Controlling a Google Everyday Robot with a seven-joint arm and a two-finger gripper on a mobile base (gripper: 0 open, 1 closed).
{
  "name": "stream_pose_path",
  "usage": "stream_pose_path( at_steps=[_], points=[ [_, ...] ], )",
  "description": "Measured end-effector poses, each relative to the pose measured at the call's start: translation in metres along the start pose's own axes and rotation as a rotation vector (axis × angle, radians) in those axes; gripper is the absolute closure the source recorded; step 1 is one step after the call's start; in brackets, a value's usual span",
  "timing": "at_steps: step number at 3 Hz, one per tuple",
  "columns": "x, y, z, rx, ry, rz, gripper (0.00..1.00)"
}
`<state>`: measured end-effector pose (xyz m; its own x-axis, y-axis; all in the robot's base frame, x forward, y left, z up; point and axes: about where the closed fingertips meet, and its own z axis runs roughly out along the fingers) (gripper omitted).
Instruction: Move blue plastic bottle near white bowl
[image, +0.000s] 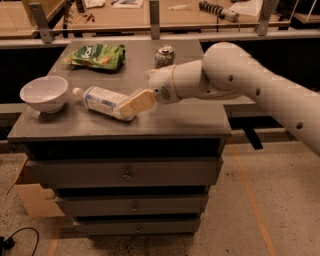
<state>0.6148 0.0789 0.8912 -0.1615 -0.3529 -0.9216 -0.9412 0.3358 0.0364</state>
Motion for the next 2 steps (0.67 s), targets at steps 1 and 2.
stream_pose_path(
  at_steps=[1, 2],
  points=[
    [0.0155, -0.0222, -0.0591, 0.091, -0.017, 0.080, 0.00],
    [0.0183, -0.0248, -0.0658, 0.102, -0.017, 0.085, 0.00]
  ],
)
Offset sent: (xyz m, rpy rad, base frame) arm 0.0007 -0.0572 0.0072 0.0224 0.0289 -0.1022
